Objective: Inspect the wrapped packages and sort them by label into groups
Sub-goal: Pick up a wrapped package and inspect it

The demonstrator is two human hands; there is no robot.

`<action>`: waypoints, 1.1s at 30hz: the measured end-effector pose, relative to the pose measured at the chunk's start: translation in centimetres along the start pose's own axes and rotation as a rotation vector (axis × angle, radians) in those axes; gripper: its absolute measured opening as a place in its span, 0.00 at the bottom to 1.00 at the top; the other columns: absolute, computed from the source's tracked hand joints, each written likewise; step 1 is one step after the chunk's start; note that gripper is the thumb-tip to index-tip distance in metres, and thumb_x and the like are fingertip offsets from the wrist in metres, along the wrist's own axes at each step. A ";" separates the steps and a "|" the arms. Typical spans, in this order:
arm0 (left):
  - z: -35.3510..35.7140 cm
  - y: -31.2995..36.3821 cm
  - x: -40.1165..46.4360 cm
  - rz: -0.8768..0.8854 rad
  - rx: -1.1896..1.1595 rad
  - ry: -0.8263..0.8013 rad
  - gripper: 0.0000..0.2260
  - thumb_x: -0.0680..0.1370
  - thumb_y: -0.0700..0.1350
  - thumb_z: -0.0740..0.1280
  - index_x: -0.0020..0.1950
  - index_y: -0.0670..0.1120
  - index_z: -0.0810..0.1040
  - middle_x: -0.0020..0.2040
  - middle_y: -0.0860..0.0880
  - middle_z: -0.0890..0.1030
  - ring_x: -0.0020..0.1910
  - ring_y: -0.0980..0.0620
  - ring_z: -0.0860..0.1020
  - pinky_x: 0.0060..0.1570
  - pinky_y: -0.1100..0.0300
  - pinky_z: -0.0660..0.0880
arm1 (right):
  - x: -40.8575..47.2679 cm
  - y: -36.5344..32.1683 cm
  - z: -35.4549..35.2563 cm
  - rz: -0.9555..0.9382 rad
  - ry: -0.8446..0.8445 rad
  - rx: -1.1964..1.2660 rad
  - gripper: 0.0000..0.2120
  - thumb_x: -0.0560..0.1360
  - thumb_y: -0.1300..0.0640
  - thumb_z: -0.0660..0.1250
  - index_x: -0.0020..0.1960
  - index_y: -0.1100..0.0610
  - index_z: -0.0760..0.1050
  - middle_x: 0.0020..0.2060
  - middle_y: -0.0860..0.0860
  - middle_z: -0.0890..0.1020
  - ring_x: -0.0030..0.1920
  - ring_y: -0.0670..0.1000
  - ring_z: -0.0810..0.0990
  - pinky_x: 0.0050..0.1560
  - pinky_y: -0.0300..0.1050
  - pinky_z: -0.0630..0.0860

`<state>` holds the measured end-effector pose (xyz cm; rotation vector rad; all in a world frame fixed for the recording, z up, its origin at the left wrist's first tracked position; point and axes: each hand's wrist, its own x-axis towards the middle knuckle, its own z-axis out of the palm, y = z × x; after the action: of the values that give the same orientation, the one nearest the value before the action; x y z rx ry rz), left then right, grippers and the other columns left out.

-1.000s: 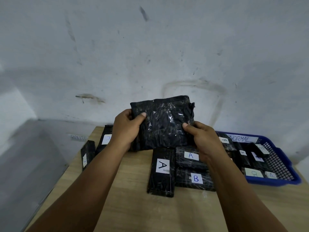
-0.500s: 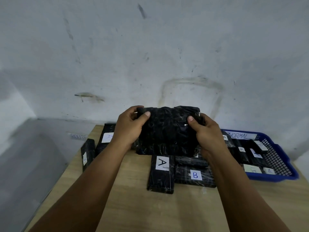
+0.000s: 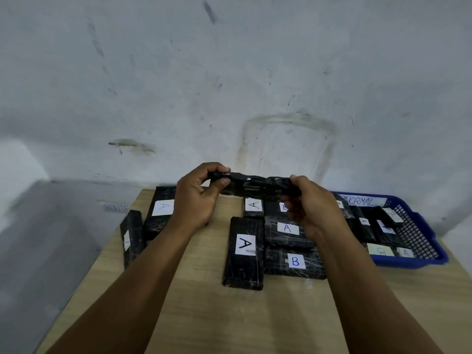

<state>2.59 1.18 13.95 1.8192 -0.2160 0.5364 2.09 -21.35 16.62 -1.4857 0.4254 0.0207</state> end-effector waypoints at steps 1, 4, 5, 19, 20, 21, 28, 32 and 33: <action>0.1 -0.1 -0.1 -0.036 -0.014 -0.006 0.13 0.77 0.40 0.74 0.59 0.54 0.83 0.53 0.58 0.86 0.47 0.49 0.84 0.57 0.52 0.81 | 0.1 0.2 0.0 0.001 0.010 0.048 0.07 0.81 0.54 0.67 0.51 0.55 0.82 0.36 0.53 0.84 0.34 0.49 0.79 0.37 0.46 0.76; 0.3 -0.5 -0.5 -0.201 -0.042 -0.040 0.20 0.75 0.53 0.76 0.65 0.64 0.79 0.54 0.60 0.84 0.46 0.46 0.84 0.56 0.49 0.80 | 0.4 0.9 -0.2 -0.021 0.042 0.168 0.09 0.80 0.62 0.65 0.54 0.50 0.81 0.41 0.51 0.84 0.38 0.51 0.81 0.41 0.48 0.78; 0.5 -0.6 -0.6 -0.252 -0.072 -0.044 0.19 0.75 0.54 0.76 0.66 0.61 0.80 0.56 0.60 0.84 0.51 0.54 0.84 0.60 0.52 0.80 | 0.4 1.1 -0.2 -0.037 0.046 0.190 0.12 0.80 0.63 0.66 0.56 0.49 0.80 0.43 0.51 0.85 0.40 0.52 0.82 0.41 0.48 0.78; 3.3 -3.7 -1.2 -0.557 -0.238 -0.077 0.05 0.78 0.42 0.73 0.51 0.50 0.84 0.41 0.57 0.86 0.37 0.66 0.82 0.39 0.65 0.72 | 0.5 4.6 -2.6 -0.037 0.056 -0.037 0.05 0.83 0.53 0.67 0.55 0.50 0.81 0.50 0.50 0.87 0.50 0.49 0.85 0.48 0.46 0.80; 3.7 -4.0 -1.3 -0.568 -0.238 -0.097 0.04 0.78 0.43 0.73 0.52 0.50 0.84 0.41 0.57 0.86 0.38 0.65 0.82 0.39 0.66 0.72 | 0.7 5.0 -3.0 -0.034 0.063 -0.032 0.05 0.84 0.55 0.66 0.54 0.51 0.81 0.49 0.50 0.88 0.49 0.49 0.86 0.48 0.46 0.81; 4.1 -4.1 -1.3 -0.585 -0.250 -0.107 0.04 0.78 0.43 0.72 0.52 0.50 0.84 0.42 0.57 0.87 0.39 0.64 0.83 0.40 0.67 0.74 | 1.0 5.5 -3.4 -0.030 0.064 -0.021 0.06 0.84 0.57 0.66 0.54 0.52 0.82 0.49 0.51 0.89 0.49 0.50 0.87 0.50 0.49 0.83; 8.2 -5.3 -1.2 -0.723 -0.271 -0.104 0.06 0.80 0.38 0.70 0.52 0.48 0.84 0.46 0.49 0.87 0.43 0.54 0.86 0.42 0.62 0.79 | 2.1 8.9 -6.5 -0.020 0.063 -0.148 0.05 0.83 0.56 0.67 0.56 0.53 0.81 0.50 0.51 0.87 0.54 0.53 0.86 0.61 0.57 0.82; 11.8 -6.0 -2.4 -0.771 -0.234 -0.188 0.07 0.78 0.37 0.72 0.51 0.47 0.85 0.48 0.47 0.88 0.49 0.47 0.86 0.54 0.51 0.82 | 2.9 10.2 -9.5 -0.103 0.218 -0.281 0.21 0.79 0.42 0.69 0.68 0.50 0.79 0.52 0.46 0.86 0.54 0.50 0.85 0.60 0.58 0.82; 12.8 -6.1 -2.6 -0.785 -0.236 -0.204 0.06 0.77 0.37 0.73 0.51 0.47 0.85 0.48 0.47 0.88 0.50 0.46 0.86 0.58 0.48 0.81 | 3.3 10.5 -10.6 -0.110 0.248 -0.329 0.20 0.78 0.42 0.69 0.65 0.49 0.81 0.49 0.46 0.86 0.52 0.50 0.85 0.58 0.58 0.83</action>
<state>5.97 -9.29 4.57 1.5647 0.2867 -0.2205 -0.46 -31.37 5.33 -1.8435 0.5585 -0.1909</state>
